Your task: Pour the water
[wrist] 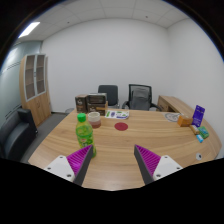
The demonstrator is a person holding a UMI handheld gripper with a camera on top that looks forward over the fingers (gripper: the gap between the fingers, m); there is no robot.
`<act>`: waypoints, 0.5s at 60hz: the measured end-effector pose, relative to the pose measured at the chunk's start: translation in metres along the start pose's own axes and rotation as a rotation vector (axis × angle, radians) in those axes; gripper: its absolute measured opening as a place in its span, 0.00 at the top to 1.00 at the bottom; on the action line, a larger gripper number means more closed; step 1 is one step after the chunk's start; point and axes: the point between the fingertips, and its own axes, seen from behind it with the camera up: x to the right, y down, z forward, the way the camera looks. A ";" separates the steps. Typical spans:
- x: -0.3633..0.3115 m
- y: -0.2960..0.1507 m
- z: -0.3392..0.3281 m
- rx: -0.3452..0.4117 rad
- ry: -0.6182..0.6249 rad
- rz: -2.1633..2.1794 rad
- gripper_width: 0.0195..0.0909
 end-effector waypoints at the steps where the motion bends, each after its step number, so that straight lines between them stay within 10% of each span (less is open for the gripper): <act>1: -0.012 0.004 0.005 0.000 -0.010 -0.002 0.08; 30: -0.098 0.022 0.176 0.114 0.079 0.039 0.20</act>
